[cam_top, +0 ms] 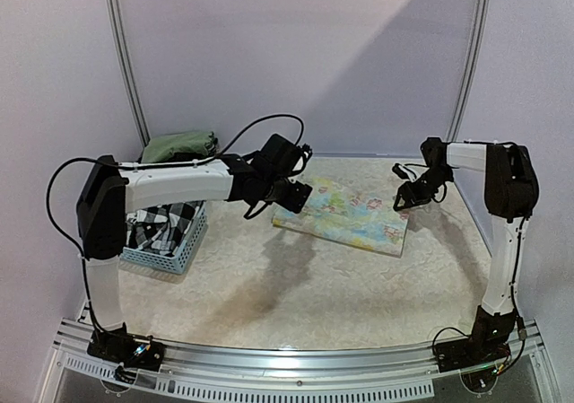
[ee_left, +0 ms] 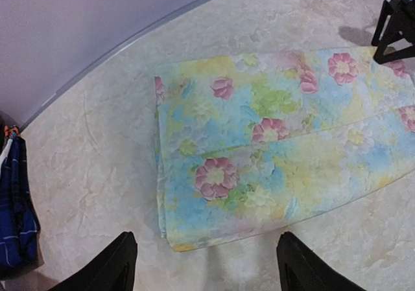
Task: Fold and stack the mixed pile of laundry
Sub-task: Adjust the rectangle-folded skirt at the center of the board.
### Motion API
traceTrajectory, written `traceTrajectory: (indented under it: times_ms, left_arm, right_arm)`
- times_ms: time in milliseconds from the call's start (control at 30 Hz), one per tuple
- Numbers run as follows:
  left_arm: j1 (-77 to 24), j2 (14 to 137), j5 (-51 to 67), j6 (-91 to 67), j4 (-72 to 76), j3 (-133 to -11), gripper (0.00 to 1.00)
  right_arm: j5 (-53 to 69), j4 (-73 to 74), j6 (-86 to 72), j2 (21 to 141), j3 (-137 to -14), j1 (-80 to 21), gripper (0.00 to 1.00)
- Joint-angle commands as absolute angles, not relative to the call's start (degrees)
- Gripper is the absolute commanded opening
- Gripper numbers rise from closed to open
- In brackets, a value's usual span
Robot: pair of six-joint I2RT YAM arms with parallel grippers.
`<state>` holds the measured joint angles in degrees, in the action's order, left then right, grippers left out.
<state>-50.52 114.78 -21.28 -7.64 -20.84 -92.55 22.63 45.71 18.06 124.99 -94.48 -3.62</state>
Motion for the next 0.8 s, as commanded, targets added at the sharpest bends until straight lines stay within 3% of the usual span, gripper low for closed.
traceTrajectory:
  times_ms: [0,67,267,400,467,533,600,767]
  left_arm:
    - [-51.8,112.0,-19.6,-11.1,-18.4,-90.3,0.75]
    - [-51.8,112.5,-19.6,-10.8,-18.7,-90.3,0.75]
    - [-49.3,116.6,-18.9,-8.7,-22.4,-96.6,0.76]
    - [-44.3,122.2,-17.4,-12.3,-27.7,-105.1,0.76]
    - [-41.5,125.0,-15.7,-15.3,-29.2,-108.5,0.76]
    - [-39.3,127.1,-13.3,-19.4,-30.8,-110.8,0.76]
    - [-37.7,127.9,-11.1,-23.0,-31.6,-111.5,0.76]
    - [-37.3,124.4,-9.3,-26.4,-31.1,-104.2,0.76]
  right_arm:
    - [24.7,47.7,17.1,127.5,-96.2,-3.6,0.53]
    - [24.9,48.0,16.8,128.0,-96.3,-3.6,0.47]
    - [22.6,49.6,15.2,131.4,-101.4,-3.5,0.16]
    - [22.2,51.1,13.2,134.6,-108.1,-3.6,0.12]
    - [22.0,51.9,12.4,136.6,-111.3,-3.7,0.15]
    - [21.3,53.6,12.1,138.7,-114.4,-3.8,0.34]
    - [20.3,54.5,12.1,138.8,-115.5,-3.6,0.46]
    - [17.8,51.8,12.6,127.5,-110.0,-2.9,0.63]
